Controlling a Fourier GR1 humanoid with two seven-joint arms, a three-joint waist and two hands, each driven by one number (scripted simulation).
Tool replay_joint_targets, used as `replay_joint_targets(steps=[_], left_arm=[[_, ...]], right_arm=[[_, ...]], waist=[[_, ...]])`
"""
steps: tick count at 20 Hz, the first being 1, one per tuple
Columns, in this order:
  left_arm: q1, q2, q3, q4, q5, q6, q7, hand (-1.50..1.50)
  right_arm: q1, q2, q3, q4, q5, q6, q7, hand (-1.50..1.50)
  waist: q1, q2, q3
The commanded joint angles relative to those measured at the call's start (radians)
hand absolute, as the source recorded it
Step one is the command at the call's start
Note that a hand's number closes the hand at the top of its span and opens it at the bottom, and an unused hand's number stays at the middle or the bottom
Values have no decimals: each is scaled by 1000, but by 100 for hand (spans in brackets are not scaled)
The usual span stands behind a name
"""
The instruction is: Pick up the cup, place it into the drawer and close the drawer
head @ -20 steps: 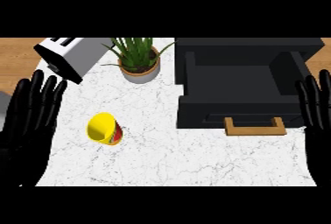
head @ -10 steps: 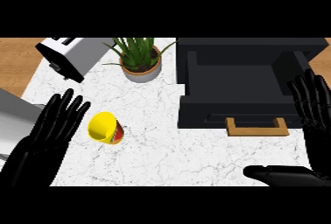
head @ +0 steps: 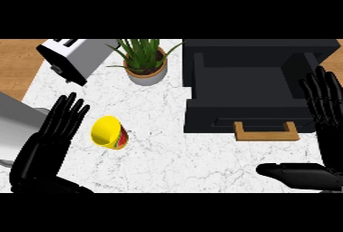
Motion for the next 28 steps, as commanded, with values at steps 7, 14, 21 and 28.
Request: replay_joint_targets(steps=[7,14,21,28], left_arm=[[-45,7,76,323,-157,4,-204,-150],[-116,13,97,639,-273,19,-397,-150],[-252,79,177,1008,-287,-41,-619,-150],[-415,103,208,1376,-346,-25,-862,-150]], right_arm=[[-45,32,27,57,53,-15,-25,-150],[-24,30,16,28,36,3,-8,-150],[-66,-3,-56,66,-20,35,6,-150],[-20,29,-13,44,20,38,-36,-150]], waist=[[0,1,0],[-4,1,0],[-5,2,-1],[-9,2,-1]])
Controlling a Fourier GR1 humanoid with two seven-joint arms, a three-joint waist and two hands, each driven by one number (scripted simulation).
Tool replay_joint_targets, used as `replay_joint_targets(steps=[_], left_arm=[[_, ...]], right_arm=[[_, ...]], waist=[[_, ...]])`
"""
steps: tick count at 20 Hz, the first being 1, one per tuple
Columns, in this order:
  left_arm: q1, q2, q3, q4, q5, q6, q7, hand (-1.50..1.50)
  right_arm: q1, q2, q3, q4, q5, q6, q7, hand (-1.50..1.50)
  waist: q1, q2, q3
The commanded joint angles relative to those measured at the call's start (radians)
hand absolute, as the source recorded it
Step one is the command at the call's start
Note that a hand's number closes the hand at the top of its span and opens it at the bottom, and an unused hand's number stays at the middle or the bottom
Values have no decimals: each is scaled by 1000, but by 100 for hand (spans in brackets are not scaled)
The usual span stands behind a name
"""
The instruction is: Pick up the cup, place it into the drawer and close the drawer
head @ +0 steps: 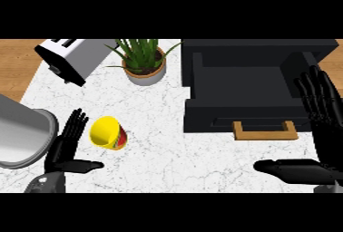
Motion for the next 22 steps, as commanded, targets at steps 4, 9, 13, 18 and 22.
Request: replay_joint_targets(steps=[4,9,13,18,22], left_arm=[[-148,13,23,301,-39,7,-197,-150],[-166,14,21,386,-60,28,-274,-150],[-215,40,25,417,-63,2,-261,-150],[-216,22,18,457,-80,6,-309,-150],[-275,-18,30,454,-63,24,-251,-150]], right_arm=[[11,-14,-36,21,-34,37,-17,-150],[19,28,36,-1,26,9,-4,-150],[-24,-4,-11,29,-18,34,2,-150],[12,-9,-19,-16,-37,51,-10,-150],[52,13,18,-35,-11,47,-14,-150]], waist=[[-4,1,0],[-8,3,-1],[-9,4,-1],[-22,9,-3],[-23,7,-2]])
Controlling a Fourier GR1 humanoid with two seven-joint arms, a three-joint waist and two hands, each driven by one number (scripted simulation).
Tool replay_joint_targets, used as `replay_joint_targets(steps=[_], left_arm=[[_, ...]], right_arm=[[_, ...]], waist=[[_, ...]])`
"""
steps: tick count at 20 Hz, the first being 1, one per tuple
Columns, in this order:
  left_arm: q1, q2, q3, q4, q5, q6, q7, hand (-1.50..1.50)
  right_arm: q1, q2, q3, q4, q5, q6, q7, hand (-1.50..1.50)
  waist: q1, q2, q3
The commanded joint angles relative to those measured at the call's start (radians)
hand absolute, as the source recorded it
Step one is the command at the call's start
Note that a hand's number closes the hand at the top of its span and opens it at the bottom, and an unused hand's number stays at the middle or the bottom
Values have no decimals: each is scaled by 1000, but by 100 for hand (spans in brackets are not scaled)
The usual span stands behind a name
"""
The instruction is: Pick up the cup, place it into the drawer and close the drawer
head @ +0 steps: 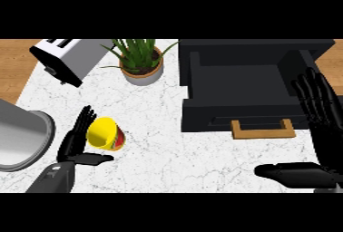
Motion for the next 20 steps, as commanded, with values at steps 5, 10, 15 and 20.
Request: replay_joint_targets(steps=[5,10,15,20], left_arm=[[-33,7,18,10,25,-159,-71,-150],[-25,-32,1,5,17,-198,-89,-150],[-27,-55,-6,-17,30,-288,-88,150],[-47,-104,-12,-30,47,-336,-50,150]], right_arm=[[-41,-30,-49,54,-32,21,-13,-150],[-62,-29,-40,58,-33,23,8,-150],[-36,9,-24,79,-17,1,-30,-150],[-24,-15,-32,82,-22,27,-40,-150]], waist=[[2,1,0],[0,2,-1],[1,3,-1],[-3,2,-1]])
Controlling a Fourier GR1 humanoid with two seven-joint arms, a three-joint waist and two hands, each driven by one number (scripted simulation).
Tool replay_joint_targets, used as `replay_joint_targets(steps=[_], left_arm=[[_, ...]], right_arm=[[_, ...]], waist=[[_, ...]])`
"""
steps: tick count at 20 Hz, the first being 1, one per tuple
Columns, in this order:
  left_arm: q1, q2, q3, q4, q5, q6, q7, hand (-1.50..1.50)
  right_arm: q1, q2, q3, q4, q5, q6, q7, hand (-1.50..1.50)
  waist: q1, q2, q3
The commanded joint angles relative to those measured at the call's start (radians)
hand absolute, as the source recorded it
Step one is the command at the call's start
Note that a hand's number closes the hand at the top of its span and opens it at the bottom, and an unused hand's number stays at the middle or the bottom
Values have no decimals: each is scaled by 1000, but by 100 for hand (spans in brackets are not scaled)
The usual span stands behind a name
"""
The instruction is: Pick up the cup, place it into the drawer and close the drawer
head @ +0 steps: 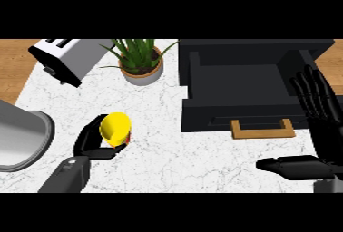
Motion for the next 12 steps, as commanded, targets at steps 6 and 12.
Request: replay_joint_targets(steps=[6,12], left_arm=[[2,-2,30,-38,64,-220,-101,150],[29,37,161,-63,174,-31,-155,150]], right_arm=[[-49,-3,-10,25,10,-18,16,-150],[-30,-20,-25,32,6,0,-5,-150]], waist=[[12,-2,1],[7,0,0]])
